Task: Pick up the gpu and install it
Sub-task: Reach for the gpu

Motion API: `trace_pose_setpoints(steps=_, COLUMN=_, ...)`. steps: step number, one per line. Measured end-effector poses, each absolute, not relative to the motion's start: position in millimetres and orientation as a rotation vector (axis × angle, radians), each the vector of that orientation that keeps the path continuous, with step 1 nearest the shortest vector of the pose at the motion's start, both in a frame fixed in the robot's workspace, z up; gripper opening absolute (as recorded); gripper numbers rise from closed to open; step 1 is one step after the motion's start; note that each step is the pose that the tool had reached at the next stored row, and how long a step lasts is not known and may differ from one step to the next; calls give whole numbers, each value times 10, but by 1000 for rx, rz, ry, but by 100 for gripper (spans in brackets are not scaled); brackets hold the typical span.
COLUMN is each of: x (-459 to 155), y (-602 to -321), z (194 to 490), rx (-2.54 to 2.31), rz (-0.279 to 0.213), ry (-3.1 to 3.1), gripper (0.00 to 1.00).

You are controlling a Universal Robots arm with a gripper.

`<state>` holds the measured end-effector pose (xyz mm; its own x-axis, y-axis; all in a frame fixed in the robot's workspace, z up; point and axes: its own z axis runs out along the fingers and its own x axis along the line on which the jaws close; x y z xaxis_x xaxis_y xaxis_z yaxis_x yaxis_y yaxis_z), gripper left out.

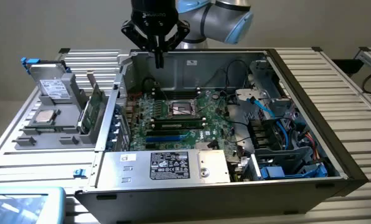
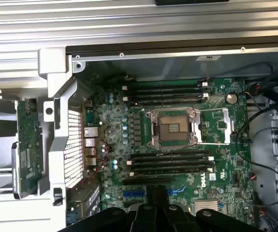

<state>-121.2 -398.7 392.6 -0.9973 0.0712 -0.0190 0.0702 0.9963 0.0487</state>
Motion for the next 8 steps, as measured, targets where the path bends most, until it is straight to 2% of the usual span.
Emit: trace_pose_setpoints(steps=8, x=-1246, y=-3987, z=3927, rx=110, rz=75, ry=3118, gripper=12)
